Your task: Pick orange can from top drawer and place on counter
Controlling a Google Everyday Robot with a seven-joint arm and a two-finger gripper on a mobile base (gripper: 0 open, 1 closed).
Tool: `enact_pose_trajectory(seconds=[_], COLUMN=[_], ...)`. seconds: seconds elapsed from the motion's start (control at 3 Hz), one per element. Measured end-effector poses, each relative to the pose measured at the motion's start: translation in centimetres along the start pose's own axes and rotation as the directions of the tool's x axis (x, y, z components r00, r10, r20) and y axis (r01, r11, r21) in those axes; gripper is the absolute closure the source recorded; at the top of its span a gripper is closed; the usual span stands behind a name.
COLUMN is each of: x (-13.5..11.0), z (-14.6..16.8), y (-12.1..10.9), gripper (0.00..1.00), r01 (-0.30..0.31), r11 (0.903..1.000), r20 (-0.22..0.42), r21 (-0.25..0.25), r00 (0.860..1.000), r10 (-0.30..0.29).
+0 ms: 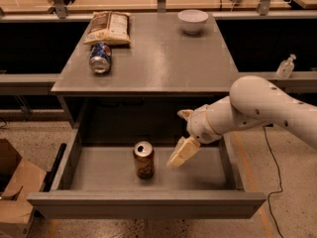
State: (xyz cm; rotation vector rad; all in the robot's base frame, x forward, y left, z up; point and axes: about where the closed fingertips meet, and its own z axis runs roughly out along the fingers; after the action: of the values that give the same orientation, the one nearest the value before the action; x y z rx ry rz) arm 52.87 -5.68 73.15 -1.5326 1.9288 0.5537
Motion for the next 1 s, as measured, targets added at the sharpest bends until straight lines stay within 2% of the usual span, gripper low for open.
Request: enact_pose_trajectory(seconds=[0.33, 0.67, 1.0], x=[-1.5, -2.3, -2.0], z=[4.7, 7.7, 10.1], y=[0.0, 0.2, 1.2], gripper=[0.00, 0.00, 0.00], r01=[0.034, 0.052, 0.040], r11=[0.9980, 0.9941, 0.9885], r20=[0.057, 0.087, 0.093], r21=[-0.053, -0.095, -0.146], r00=[0.998, 0.995, 0.995], r10=[-0.031, -0.044, -0.026])
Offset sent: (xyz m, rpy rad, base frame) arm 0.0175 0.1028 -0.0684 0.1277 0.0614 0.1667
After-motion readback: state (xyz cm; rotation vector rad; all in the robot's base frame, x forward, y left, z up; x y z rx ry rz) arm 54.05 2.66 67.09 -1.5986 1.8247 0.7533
